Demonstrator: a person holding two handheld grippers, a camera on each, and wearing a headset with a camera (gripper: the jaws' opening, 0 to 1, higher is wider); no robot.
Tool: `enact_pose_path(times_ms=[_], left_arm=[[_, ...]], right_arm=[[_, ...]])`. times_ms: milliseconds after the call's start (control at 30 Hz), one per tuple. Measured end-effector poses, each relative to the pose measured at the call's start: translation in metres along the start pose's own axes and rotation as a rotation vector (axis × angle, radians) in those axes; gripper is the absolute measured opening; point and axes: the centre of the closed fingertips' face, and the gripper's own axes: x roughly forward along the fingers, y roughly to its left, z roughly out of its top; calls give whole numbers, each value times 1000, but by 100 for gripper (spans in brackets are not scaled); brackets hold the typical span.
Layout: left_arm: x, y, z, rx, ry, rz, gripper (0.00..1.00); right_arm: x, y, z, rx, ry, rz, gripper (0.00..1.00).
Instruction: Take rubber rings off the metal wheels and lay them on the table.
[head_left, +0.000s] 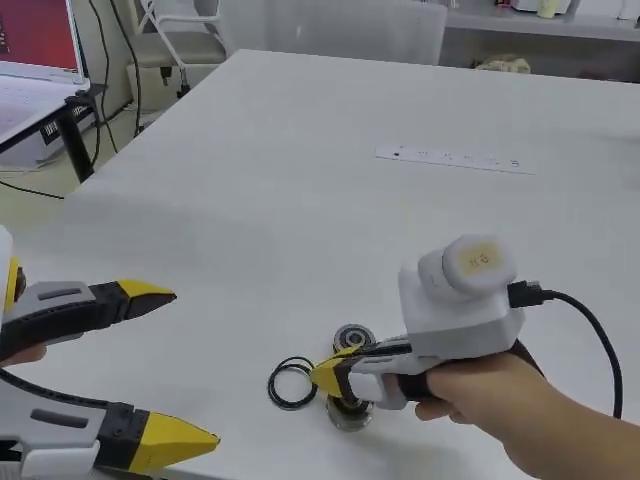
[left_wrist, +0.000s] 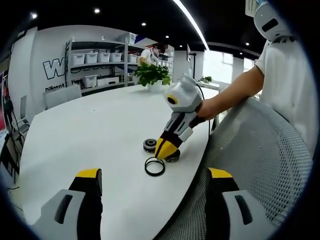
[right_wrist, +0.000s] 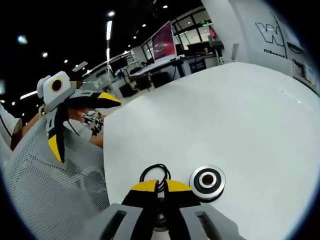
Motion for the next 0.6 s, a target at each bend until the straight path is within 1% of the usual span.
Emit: enact_pose_path(times_ms=[133,267,300,433,600], left_arm=[[1,-1,-2,11,15,-5,83],[1,-1,-2,14,19,-5,82],[1,-1,-2,15,20,-5,82],[1,-1,-3,17,27,-6,82],[1,-2,-5,23,36,-9,82]], right_arm=[[1,2,-1,-68,21,-5,4],[1,1,-3,-169,54,-29,7],[1,2,-3,-182,58,-28,8],[2,3,-4,-212,72,-26,10],[1,3,-4,-227,76,-28,8]])
